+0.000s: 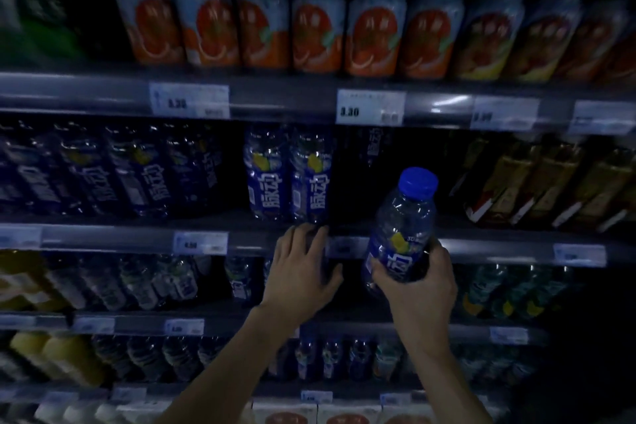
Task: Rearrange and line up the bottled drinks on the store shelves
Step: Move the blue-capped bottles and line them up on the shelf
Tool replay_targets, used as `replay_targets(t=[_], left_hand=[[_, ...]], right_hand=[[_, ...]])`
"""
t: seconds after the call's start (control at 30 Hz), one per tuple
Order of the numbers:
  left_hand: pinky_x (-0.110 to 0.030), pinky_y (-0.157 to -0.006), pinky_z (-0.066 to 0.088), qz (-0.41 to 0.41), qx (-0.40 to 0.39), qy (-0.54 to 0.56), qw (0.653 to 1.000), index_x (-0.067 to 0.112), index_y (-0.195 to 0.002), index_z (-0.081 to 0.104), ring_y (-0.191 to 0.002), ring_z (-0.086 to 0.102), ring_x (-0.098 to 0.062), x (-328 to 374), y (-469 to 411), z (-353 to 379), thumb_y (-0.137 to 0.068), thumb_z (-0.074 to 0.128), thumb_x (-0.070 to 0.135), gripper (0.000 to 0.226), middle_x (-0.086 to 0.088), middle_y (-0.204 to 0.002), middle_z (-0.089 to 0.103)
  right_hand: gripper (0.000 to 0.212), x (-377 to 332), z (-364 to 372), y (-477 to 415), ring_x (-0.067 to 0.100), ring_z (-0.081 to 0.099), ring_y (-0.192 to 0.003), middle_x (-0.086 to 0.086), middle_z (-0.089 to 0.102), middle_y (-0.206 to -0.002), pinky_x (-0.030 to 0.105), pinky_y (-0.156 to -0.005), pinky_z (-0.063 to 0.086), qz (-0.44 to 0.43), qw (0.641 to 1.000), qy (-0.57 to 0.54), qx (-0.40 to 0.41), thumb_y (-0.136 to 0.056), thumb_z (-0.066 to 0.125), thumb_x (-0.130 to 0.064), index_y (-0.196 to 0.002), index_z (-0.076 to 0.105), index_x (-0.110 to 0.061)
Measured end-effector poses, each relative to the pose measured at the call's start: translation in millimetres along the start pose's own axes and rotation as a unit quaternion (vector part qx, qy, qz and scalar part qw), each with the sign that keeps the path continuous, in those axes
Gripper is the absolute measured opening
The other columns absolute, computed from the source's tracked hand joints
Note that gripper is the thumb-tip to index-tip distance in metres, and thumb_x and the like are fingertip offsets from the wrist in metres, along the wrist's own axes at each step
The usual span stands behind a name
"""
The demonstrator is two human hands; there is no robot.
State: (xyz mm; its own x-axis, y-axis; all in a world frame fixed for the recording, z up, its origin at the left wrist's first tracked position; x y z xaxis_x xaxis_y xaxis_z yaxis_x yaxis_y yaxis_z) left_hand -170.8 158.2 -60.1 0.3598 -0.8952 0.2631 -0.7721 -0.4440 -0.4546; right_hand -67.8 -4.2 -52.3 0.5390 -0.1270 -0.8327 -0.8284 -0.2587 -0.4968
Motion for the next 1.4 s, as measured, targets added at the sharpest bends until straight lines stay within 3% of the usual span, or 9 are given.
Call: replay_targets(t=[0.13,0.23,0.43,0.53,0.67,0.73,0.9,1.2,1.4], left_hand=[[-0.044,-0.111,0.025,-0.036,-0.042,-0.055,0.997,0.015,-0.145,0.030,-0.132,0.031,-0.030,-12.1,-2.0,4.7,-0.087,0.035,0.058,0.073,-0.010,-0.139,0.038],[-0.045,-0.110,0.027,-0.055,-0.045,-0.078,0.994,0.015,-0.144,0.033,-0.130,0.034,-0.030,-13.0,-2.5,6.8,-0.085,0.029,0.060,0.074,-0.010,-0.137,0.040],[-0.047,-0.110,0.024,-0.076,-0.062,-0.101,0.990,0.018,-0.145,0.030,-0.131,0.032,-0.031,-15.5,-3.6,9.6,-0.085,0.029,0.060,0.073,-0.010,-0.139,0.039],[-0.050,-0.109,0.026,-0.077,-0.075,-0.109,0.988,0.018,-0.145,0.031,-0.132,0.032,-0.034,-15.9,-4.3,8.6,-0.085,0.036,0.057,0.072,-0.012,-0.139,0.039],[-0.055,-0.101,0.039,-0.070,-0.061,-0.109,0.990,0.015,-0.137,0.046,-0.125,0.044,-0.039,-16.6,-3.9,3.4,-0.080,0.055,0.051,0.068,-0.017,-0.131,0.049],[-0.054,-0.101,0.039,-0.065,-0.056,-0.110,0.990,0.016,-0.137,0.046,-0.126,0.044,-0.039,-17.4,-3.2,2.1,-0.080,0.054,0.051,0.067,-0.017,-0.132,0.049],[-0.053,-0.107,0.032,-0.070,-0.059,-0.112,0.989,0.021,-0.142,0.037,-0.132,0.035,-0.037,-20.0,-3.5,3.3,-0.084,0.045,0.052,0.066,-0.016,-0.138,0.042],[-0.053,-0.098,0.041,-0.033,-0.015,-0.124,0.992,0.018,-0.137,0.046,-0.121,0.049,-0.039,-20.6,-1.9,1.9,-0.077,0.059,0.049,0.069,-0.016,-0.127,0.052],[-0.054,-0.102,0.038,-0.040,-0.020,-0.121,0.992,0.019,-0.139,0.043,-0.125,0.045,-0.040,-22.3,-1.6,3.2,-0.080,0.056,0.049,0.068,-0.017,-0.130,0.050]], right_hand=[[0.073,-16.6,6.9,-26.4,0.000,0.056,-0.100,-0.007,0.056,-0.112,0.016,-0.077,0.048,0.004,0.999,-0.025,-0.035,-0.065,0.084,-0.031,-0.129,0.048,-0.027],[0.075,-25.2,16.4,-43.2,0.007,0.059,-0.100,-0.004,0.057,-0.113,0.022,-0.077,0.052,0.002,0.998,-0.024,-0.051,-0.064,0.086,-0.029,-0.129,0.049,-0.023],[0.080,-29.6,34.2,-51.5,0.001,0.055,-0.098,-0.005,0.053,-0.116,0.000,-0.069,0.042,-0.011,0.997,-0.026,-0.075,-0.061,0.089,-0.025,-0.129,0.048,-0.023],[0.079,-30.3,38.9,-48.5,0.002,0.056,-0.100,-0.006,0.053,-0.114,0.004,-0.074,0.043,-0.030,0.996,-0.033,-0.078,-0.062,0.088,-0.024,-0.130,0.048,-0.022],[0.071,-35.3,41.9,-52.1,-0.002,0.057,-0.101,-0.005,0.057,-0.113,0.006,-0.077,0.046,-0.039,0.995,-0.074,-0.053,-0.063,0.087,-0.025,-0.122,0.049,-0.029],[0.071,-37.5,41.8,-57.8,-0.004,0.056,-0.102,-0.006,0.057,-0.112,0.006,-0.078,0.045,-0.048,0.994,-0.090,-0.029,-0.063,0.088,-0.023,-0.117,0.045,-0.040],[0.072,-30.4,51.7,-70.0,0.000,0.056,-0.106,-0.006,0.056,-0.115,0.010,-0.083,0.046,-0.055,0.993,-0.105,-0.021,-0.065,0.086,-0.025,-0.125,0.047,-0.030],[0.073,-13.1,77.8,-74.6,-0.009,0.055,-0.104,-0.026,0.053,-0.112,0.004,-0.080,0.042,-0.042,0.993,-0.106,-0.036,-0.064,0.087,-0.024,-0.121,0.046,-0.041],[0.075,-6.8,86.9,-84.0,0.002,0.054,-0.110,-0.004,0.053,-0.121,0.017,-0.088,0.046,-0.022,0.995,-0.087,-0.033,-0.069,0.084,-0.028,-0.132,0.043,-0.031]])
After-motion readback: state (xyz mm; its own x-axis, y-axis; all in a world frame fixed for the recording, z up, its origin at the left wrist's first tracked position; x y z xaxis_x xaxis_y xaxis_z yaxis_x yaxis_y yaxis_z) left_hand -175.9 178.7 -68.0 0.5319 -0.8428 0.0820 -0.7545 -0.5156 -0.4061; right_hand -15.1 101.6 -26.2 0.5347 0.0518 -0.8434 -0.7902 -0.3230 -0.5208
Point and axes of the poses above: each hand's wrist, its own y-axis away from the middle knuckle, its own z-axis out of the palm, x = y × z, the point moved 5 cm from there along -y, towards the middle knuckle
